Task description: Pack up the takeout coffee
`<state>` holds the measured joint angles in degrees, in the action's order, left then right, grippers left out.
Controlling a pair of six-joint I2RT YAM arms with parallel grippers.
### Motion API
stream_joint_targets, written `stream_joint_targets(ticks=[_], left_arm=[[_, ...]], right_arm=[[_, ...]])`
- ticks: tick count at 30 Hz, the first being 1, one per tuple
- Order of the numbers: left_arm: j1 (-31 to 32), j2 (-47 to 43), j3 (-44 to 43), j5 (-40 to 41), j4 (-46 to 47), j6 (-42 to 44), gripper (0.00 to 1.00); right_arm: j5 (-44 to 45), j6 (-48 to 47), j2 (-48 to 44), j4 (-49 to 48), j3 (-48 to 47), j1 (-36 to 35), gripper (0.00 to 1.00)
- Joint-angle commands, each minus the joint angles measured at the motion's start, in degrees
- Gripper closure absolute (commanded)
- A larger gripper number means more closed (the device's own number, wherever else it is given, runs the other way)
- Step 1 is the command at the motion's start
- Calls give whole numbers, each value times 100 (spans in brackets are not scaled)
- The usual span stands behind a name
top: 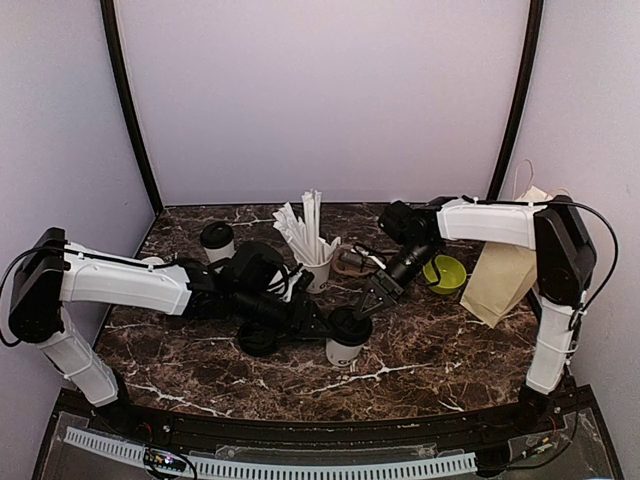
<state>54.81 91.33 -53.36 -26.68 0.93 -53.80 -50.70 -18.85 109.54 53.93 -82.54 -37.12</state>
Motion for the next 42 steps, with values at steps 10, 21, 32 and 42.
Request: stream_joint_targets(ticks=[10, 21, 32, 42], left_arm=[[-388, -53, -163, 375, -64, 235, 47], [-409, -201, -140, 422, -293, 300, 48], [-409, -170, -88, 628, -524, 362, 49], [-418, -215, -106, 804, -831, 491, 49]], right_arm=[[-57, -145, -499, 302, 375, -41, 39], [136, -11, -542, 153, 423, -32, 39], [429, 192, -283, 54, 270, 95, 41], [559, 319, -230, -69, 148, 178, 42]])
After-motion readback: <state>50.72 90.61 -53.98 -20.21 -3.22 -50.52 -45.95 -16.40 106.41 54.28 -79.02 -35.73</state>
